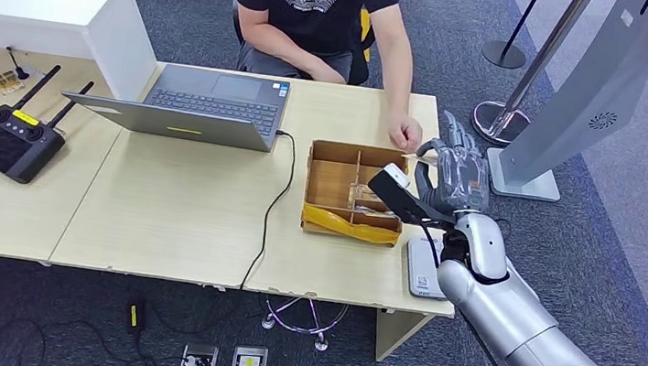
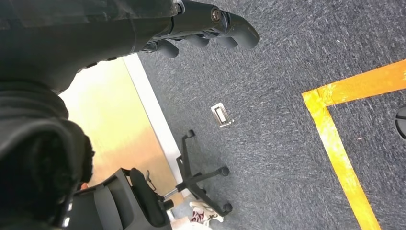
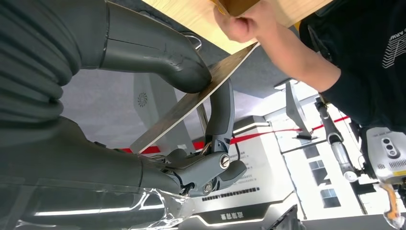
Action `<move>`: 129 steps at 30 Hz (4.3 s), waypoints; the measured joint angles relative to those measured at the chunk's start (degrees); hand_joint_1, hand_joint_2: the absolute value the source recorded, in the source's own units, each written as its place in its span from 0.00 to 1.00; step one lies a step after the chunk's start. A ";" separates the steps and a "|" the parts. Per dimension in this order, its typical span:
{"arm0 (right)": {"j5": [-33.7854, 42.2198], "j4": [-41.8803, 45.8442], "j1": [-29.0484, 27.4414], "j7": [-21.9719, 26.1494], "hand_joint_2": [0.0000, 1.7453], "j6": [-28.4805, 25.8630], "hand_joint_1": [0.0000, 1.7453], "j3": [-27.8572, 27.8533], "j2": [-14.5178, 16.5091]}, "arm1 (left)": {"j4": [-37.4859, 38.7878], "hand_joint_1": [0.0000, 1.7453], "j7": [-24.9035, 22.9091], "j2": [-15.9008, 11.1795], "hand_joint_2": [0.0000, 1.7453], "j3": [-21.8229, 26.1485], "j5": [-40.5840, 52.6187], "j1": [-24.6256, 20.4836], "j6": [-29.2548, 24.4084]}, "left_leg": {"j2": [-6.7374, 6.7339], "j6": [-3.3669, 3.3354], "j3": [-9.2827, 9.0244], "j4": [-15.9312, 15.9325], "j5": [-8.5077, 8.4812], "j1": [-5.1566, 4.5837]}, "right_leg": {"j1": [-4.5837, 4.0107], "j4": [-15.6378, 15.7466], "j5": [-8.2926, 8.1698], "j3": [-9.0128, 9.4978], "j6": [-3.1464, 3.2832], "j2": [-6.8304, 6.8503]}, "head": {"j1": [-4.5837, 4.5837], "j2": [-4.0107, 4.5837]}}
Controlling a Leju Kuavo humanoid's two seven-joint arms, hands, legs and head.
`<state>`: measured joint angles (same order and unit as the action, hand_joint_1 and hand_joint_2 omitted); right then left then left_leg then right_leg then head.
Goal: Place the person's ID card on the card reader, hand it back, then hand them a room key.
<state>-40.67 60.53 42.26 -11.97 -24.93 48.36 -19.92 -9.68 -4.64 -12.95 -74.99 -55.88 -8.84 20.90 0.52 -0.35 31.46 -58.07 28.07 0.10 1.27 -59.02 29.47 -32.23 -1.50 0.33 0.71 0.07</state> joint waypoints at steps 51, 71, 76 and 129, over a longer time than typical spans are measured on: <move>7.55 6.55 -13.51 -6.23 1.00 2.26 1.00 3.86 -10.27 | 0.00 0.00 -1.40 -0.56 0.00 0.02 -1.55 0.38 0.00 | -0.09 0.00 0.00 -0.01 0.02 0.00 | 0.00 0.04 -0.01 -0.04 0.00 -0.11 | 0.00 0.00; 12.45 5.49 -15.67 -5.94 1.00 0.79 1.00 5.89 -10.33 | -0.08 0.00 -2.47 -0.56 0.00 0.02 -1.53 0.39 0.00 | -0.15 0.00 -0.01 -0.01 0.02 0.00 | 0.00 0.04 -0.01 -0.05 0.00 -0.14 | 0.00 0.00; 11.94 4.23 -15.74 -5.37 1.00 0.84 1.00 5.89 -10.11 | -0.09 0.00 -2.68 -0.57 0.00 0.02 -1.64 0.38 0.00 | -0.16 0.01 -0.01 -0.01 0.02 0.00 | 0.00 0.04 -0.01 -0.05 0.00 -0.14 | -0.01 0.00; 0.18 1.96 6.83 -3.05 1.00 0.56 1.00 4.51 1.19 | -0.31 0.00 0.56 -0.24 0.00 0.00 0.08 -0.05 0.00 | -0.12 0.01 0.04 0.00 0.01 0.02 | -0.02 0.00 -0.03 -0.04 0.03 -0.11 | 0.01 0.00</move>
<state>-40.49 62.50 49.09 -15.03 -24.36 52.87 -18.73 -9.99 -4.09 -13.19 -74.99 -55.80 -8.88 20.90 0.40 -0.34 31.50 -58.08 28.08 0.12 1.26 -59.02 29.44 -32.27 -1.48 0.22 0.72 0.07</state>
